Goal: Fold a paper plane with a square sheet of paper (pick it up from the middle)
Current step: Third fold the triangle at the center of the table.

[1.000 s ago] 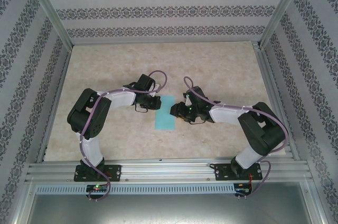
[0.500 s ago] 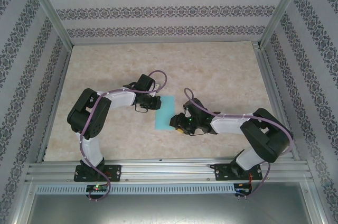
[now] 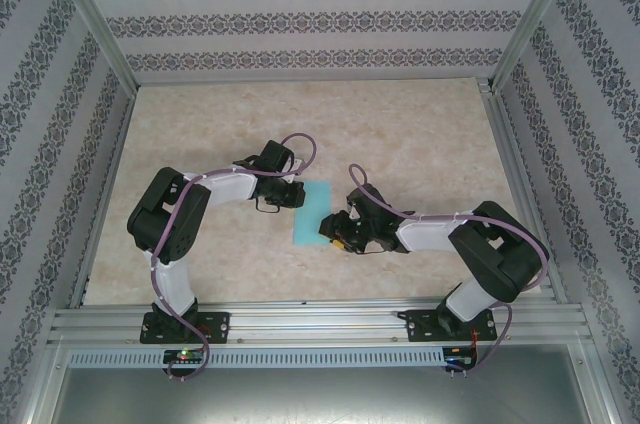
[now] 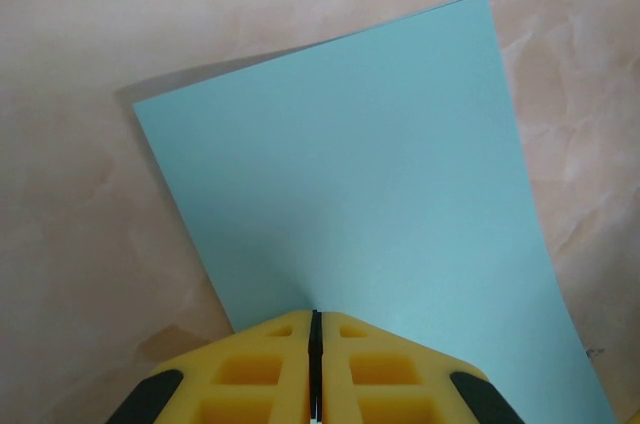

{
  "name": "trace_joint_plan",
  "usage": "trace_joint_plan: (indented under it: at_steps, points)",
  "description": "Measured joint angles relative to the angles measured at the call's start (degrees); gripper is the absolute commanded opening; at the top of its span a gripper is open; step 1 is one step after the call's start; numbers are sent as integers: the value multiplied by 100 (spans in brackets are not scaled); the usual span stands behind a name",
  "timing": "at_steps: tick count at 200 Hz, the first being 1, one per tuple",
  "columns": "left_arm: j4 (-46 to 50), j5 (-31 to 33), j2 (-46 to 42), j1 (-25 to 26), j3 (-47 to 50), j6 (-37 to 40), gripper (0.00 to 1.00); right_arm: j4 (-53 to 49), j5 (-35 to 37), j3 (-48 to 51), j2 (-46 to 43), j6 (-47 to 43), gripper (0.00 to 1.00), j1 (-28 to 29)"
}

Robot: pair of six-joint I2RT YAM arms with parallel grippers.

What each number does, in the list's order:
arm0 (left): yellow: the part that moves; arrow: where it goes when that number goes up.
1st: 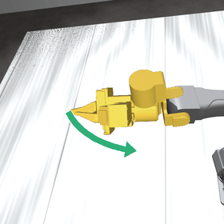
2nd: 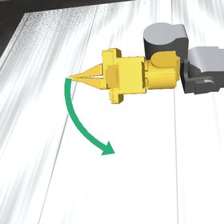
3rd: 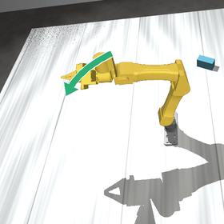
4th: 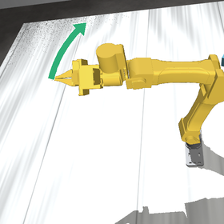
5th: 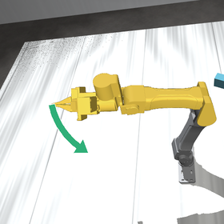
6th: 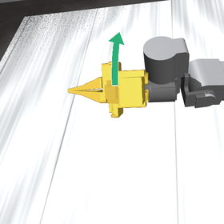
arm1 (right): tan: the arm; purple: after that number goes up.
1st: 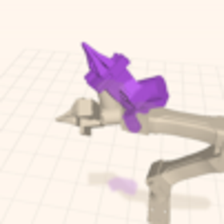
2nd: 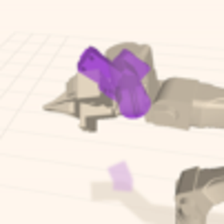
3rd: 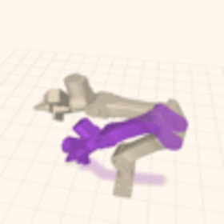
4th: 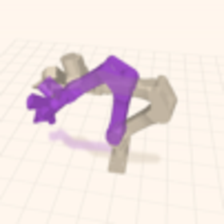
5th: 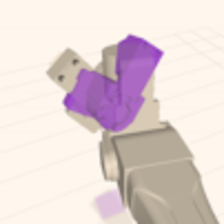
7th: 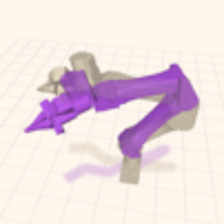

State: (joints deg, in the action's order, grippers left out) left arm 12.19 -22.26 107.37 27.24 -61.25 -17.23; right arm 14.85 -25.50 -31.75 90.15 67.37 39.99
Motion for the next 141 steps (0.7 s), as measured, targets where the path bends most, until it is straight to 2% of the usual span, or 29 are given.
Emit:
trace_joint_plan:
  at_steps: [34,105,141]
  points:
    - [-2,-4,0,0,0,0,12,321,-2,-240,186,-83,46,-17]
    - [0,-15,-2,0,0,0,12,640,-140,-551,415,-262,47,-433]
    - [-7,-24,-57,0,59,0,18,592,-293,-721,640,-367,41,-540]
